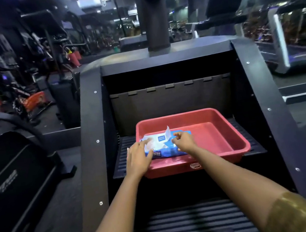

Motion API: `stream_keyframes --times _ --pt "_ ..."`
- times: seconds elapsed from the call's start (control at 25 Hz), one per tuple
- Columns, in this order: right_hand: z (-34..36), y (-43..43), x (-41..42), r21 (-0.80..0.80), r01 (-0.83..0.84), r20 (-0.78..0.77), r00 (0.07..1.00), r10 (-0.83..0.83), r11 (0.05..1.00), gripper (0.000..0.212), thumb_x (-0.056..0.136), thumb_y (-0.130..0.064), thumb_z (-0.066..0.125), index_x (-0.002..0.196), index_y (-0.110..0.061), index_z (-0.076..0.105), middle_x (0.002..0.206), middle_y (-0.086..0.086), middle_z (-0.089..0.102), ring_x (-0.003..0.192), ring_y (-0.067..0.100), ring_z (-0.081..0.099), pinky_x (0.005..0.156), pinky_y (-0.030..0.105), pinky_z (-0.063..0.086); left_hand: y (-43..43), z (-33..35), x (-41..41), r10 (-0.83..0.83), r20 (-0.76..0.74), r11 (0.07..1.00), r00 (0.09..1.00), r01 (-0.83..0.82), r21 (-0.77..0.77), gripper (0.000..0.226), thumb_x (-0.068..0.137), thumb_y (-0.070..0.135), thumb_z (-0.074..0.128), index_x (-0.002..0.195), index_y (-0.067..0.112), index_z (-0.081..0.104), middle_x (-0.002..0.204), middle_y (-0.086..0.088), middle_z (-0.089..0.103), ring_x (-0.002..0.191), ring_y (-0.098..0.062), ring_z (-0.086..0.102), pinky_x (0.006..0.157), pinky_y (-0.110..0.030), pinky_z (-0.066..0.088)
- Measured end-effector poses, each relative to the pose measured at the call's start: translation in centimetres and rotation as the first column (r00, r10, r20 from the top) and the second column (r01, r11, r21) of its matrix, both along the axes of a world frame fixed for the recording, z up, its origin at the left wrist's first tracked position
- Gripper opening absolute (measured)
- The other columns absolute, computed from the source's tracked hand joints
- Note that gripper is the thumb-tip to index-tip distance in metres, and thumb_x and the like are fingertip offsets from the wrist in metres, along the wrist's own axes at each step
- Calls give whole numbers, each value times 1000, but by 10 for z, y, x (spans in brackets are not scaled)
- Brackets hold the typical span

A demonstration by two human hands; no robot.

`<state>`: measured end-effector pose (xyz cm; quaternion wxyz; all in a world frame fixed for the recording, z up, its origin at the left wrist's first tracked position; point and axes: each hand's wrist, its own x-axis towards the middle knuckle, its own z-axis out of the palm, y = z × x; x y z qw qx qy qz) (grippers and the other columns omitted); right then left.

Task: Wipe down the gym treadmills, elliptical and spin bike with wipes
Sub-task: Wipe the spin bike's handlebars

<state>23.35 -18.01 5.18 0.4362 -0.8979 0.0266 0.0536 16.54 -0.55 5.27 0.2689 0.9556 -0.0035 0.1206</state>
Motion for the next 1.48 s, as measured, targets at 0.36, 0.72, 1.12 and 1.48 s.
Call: stream_keyframes --times 0.36,0.72,1.12,1.48 --pt "-25 8 11 -366 -278 89 940 331 888 48 89 -16 50 135 -30 48 112 4 37 113 23 41 94 33 40 -22 -9 40 -95 -224 867 970 191 460 57 100 32 33 152 30 11 161 7 3 147 -21 -9 113 -56 -9" --pt "-9 -28 39 -59 -139 207 967 149 988 39 84 0 53 119 -11 63 114 11 61 86 7 62 77 18 43 -25 -9 44 11 -297 797 955 171 579 61 95 56 30 151 34 18 161 -1 0 146 -27 -18 107 -63 -17" --pt "8 1 48 -815 -131 307 730 611 565 19 86 -24 57 99 -16 69 113 0 52 109 23 45 73 33 33 -24 -12 43 40 -268 808 963 126 575 59 95 59 30 149 38 22 161 0 0 144 -27 -23 106 -62 -19" --pt "29 -17 49 -754 -131 386 704 596 643 21 89 -27 53 99 -20 70 113 -7 58 108 19 47 80 32 31 -24 -14 43 62 -275 785 959 124 607 62 94 62 27 150 38 19 161 -1 -1 143 -29 -24 105 -63 -20"
